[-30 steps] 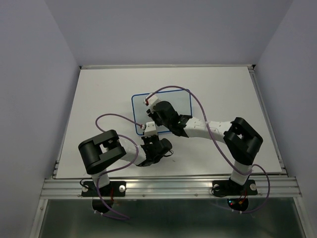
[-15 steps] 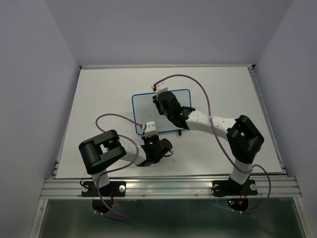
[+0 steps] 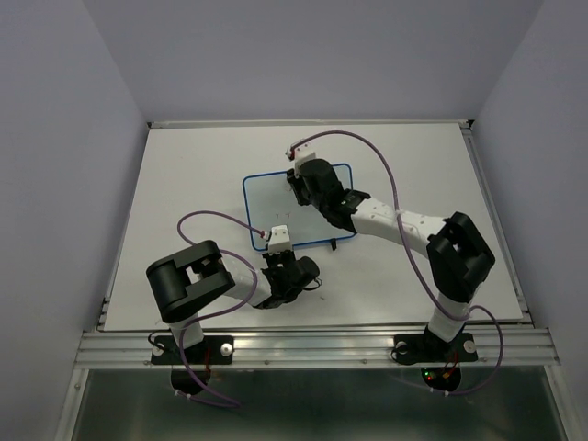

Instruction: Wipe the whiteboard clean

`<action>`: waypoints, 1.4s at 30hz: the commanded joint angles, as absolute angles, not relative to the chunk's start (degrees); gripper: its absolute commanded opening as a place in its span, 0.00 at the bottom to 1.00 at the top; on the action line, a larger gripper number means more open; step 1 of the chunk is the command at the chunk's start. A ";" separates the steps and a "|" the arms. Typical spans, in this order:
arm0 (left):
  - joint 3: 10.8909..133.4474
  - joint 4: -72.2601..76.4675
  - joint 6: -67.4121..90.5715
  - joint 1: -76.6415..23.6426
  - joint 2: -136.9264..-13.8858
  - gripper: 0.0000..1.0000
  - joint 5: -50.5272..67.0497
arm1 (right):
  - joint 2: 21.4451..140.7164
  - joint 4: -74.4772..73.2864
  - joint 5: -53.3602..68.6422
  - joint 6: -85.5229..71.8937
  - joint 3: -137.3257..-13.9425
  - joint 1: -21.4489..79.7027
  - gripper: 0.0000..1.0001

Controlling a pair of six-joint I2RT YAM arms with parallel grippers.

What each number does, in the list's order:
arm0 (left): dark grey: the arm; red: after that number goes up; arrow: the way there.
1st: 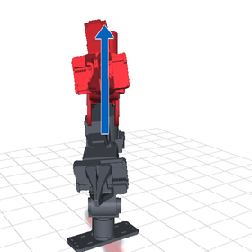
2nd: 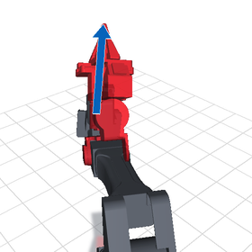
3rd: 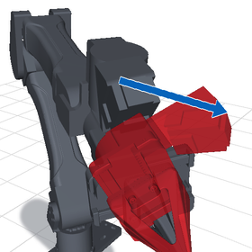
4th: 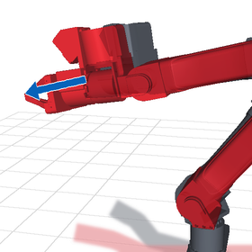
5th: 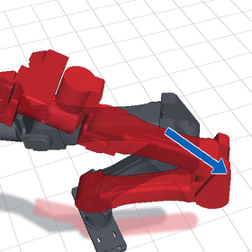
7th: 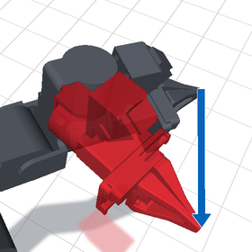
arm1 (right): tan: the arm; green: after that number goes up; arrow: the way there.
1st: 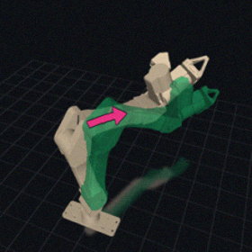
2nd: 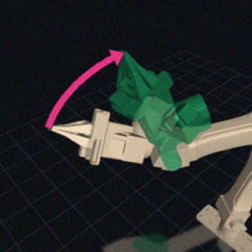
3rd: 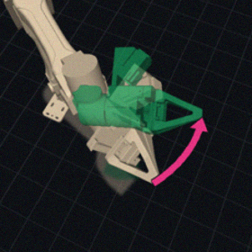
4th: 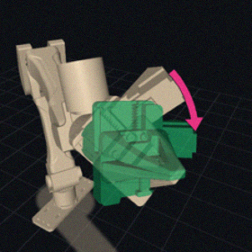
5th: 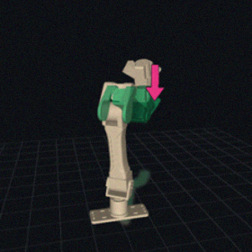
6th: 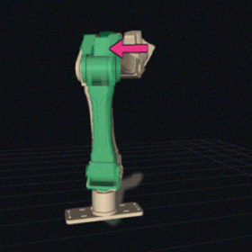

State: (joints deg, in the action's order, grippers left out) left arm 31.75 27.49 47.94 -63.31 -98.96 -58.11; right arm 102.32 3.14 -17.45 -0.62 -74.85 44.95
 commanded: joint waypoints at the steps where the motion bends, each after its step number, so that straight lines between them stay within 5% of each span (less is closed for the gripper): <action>1: 29.27 21.62 50.36 -62.23 -103.27 0.00 -48.60 | 104.23 0.62 -9.94 1.06 -76.55 49.56 0.01; 8: 29.44 22.15 50.36 -62.23 -103.89 0.00 -48.60 | 105.29 0.35 -5.10 -2.37 -75.50 50.10 0.01; 23: 29.00 22.50 51.68 -62.23 -104.68 0.00 -48.60 | 100.73 0.88 -24.25 -2.73 -79.19 42.55 0.01; 42: 28.74 23.11 52.21 -62.31 -105.82 0.00 -49.48 | 103.01 0.18 -2.82 -4.74 -74.10 50.27 0.01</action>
